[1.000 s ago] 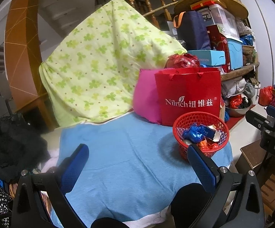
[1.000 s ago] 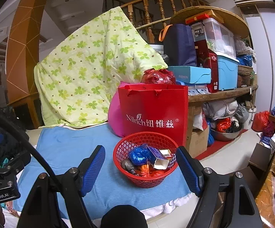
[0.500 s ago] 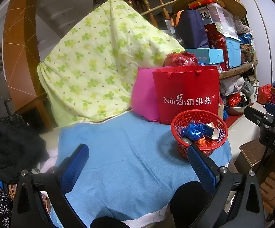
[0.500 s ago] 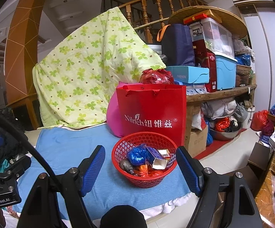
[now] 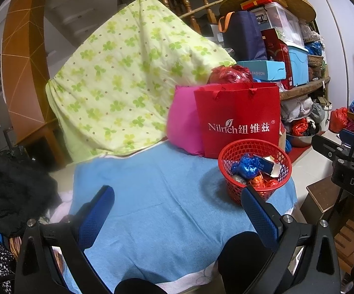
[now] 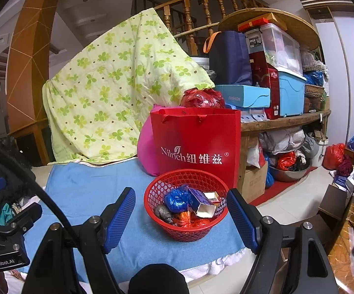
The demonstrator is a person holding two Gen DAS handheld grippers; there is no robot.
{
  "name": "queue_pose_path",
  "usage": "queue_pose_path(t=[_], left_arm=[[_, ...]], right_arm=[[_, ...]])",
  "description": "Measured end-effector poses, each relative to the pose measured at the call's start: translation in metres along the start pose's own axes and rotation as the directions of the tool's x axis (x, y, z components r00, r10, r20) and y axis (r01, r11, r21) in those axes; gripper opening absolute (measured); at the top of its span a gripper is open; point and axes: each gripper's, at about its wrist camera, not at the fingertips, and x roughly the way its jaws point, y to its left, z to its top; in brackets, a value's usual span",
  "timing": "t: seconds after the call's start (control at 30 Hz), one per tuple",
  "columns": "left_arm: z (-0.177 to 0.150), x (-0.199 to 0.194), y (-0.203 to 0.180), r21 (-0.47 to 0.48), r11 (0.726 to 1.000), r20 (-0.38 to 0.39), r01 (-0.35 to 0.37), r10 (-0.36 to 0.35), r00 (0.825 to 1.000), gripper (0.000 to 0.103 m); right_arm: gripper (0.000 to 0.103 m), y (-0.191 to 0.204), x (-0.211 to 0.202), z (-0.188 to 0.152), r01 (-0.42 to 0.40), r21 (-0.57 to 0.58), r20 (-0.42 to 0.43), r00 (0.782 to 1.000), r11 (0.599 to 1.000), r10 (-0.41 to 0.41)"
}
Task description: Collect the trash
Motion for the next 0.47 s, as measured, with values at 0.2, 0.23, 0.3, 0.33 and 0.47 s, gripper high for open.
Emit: queue_pose_path(t=[0.2,0.23,0.3,0.33,0.47], left_arm=[[-0.001,0.001,0.0,0.003,1.0,0.0,0.005,-0.005,1.0,0.102],[-0.001,0.001,0.0,0.002,1.0,-0.001,0.006,-0.006,1.0,0.102],[-0.003,0.003,0.0,0.003,1.0,0.002,0.008,-0.008,1.0,0.102],[-0.003,0.003,0.0,0.002,1.0,0.002,0.012,-0.012,1.0,0.102],[-0.006,0.012,0.018,-0.045,0.999,0.024,0.002,-0.001,1.0,0.102]], right_arm=[[0.08,0.001,0.0,0.0,-0.002,-0.001,-0.002,1.0,1.0,0.002],[0.08,0.001,0.0,0.0,-0.002,0.0,-0.003,1.0,1.0,0.002],[0.08,0.002,0.001,0.0,-0.004,-0.003,-0.006,1.0,1.0,0.004],[0.08,0.003,0.002,0.0,-0.004,-0.007,-0.008,1.0,1.0,0.004],[0.08,0.011,0.013,0.001,-0.011,-0.019,-0.017,1.0,1.0,0.011]])
